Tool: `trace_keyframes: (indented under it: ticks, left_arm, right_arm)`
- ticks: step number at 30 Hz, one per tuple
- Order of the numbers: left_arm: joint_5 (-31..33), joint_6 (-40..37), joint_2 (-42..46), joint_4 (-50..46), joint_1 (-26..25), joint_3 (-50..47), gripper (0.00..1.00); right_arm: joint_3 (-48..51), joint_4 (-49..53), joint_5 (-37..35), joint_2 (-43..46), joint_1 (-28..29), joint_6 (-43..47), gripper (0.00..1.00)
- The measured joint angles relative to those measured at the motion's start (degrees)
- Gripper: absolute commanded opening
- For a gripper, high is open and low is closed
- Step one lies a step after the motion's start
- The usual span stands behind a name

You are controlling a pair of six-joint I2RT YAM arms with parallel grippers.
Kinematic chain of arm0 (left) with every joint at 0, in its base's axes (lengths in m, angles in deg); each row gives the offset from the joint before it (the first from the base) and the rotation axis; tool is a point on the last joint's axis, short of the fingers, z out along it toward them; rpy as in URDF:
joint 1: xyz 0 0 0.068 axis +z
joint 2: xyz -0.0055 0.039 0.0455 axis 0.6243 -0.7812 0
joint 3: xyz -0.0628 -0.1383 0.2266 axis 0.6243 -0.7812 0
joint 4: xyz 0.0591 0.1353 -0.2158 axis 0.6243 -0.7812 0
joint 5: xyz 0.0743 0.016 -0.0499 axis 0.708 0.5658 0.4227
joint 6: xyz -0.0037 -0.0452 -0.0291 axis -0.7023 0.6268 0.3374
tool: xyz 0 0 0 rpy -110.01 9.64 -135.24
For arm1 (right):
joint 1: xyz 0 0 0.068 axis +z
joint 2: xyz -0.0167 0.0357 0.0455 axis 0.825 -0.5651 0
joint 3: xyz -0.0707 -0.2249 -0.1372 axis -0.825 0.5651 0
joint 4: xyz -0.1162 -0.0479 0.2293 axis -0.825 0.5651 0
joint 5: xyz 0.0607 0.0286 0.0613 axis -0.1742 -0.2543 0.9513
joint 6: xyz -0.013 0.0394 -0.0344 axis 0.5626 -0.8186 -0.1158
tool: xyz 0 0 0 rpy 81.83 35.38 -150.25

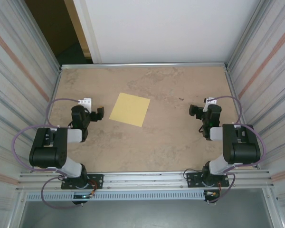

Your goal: Fold a paper plane with a square sheet of paper (pick it up from the middle)

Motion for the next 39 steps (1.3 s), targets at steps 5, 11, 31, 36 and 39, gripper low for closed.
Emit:
trace_keyframes:
  ticks: [5, 11, 31, 36, 39]
  left_arm:
    - [0.8, 0.0, 2.3, 0.4, 0.0, -1.6, 0.99]
    - [6.1, 4.1, 18.0, -11.8, -0.9, -0.8, 0.99]
    - [-16.6, 34.0, 24.5, -45.2, -0.9, 11.8, 0.99]
    - [-19.6, 35.0, 24.2, -45.5, -0.9, 11.2, 0.99]
    - [-20.6, 35.0, 23.8, -45.4, -0.9, 11.2, 0.99]
  right_arm:
    - [-0.3, 3.0, 0.0, 1.7, 0.0, 0.3, 0.99]
    - [-7.3, 18.9, -3.3, 13.8, 2.4, -0.1, 0.99]
    - [-47.5, 55.5, 5.2, -13.5, 37.8, -27.8, 0.88]
    - [-57.8, 56.8, 8.3, -25.7, 43.2, -32.2, 0.85]
    - [-62.7, 57.1, 9.7, -30.9, 44.6, -34.2, 0.84]
